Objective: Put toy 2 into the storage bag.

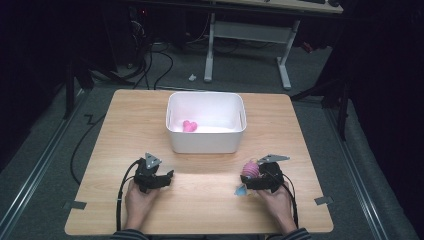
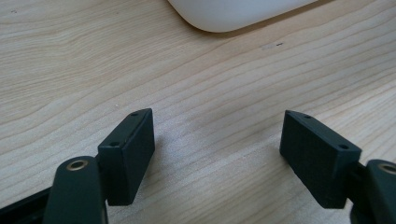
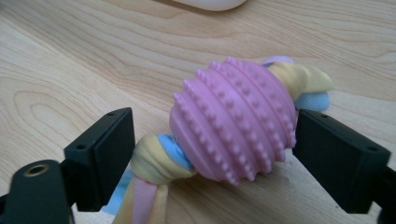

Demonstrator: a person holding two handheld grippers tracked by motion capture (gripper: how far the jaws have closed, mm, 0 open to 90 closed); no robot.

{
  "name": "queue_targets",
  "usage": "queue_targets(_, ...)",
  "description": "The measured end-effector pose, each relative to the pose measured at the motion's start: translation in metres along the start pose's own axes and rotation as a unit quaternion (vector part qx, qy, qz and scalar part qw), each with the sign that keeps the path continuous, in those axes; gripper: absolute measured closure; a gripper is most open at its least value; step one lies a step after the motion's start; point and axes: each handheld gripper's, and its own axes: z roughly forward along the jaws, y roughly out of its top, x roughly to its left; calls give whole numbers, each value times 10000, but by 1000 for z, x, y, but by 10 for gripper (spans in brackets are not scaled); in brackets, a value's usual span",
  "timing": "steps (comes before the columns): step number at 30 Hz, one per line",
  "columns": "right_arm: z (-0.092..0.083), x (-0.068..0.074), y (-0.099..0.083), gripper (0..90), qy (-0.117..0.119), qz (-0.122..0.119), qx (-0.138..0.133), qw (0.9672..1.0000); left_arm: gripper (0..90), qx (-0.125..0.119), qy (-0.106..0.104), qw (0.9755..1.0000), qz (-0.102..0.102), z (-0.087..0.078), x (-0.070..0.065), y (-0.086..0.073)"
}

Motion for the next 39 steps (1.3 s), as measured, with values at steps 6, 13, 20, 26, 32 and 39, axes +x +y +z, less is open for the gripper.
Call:
queue_targets(6, 6, 2, 1, 176, 30, 15, 14, 10000, 267, 0, 0, 10000, 1, 0, 0, 0)
queue_targets(13, 3, 2, 1, 232, -6, 36, -7, 10000, 267, 0, -2, 10000, 1, 0, 0, 0)
queue_targets(20, 0, 4, 0, 317, -104, -20, -84, 9999, 265, 2, -6, 10000, 4, 0, 0, 0)
queue_targets(26, -5, 3, -1, 335, -83, -22, -133, 9999, 264, 2, -5, 10000, 3, 0, 0, 0)
queue_targets(32, -11, 3, 0, 336, -44, -52, -192, 9998, 264, 2, -5, 10000, 3, 0, 0, 0)
queue_targets(39, -23, 3, 2, 335, -66, -116, -201, 9997, 263, 3, -6, 10000, 5, 0, 0, 0)
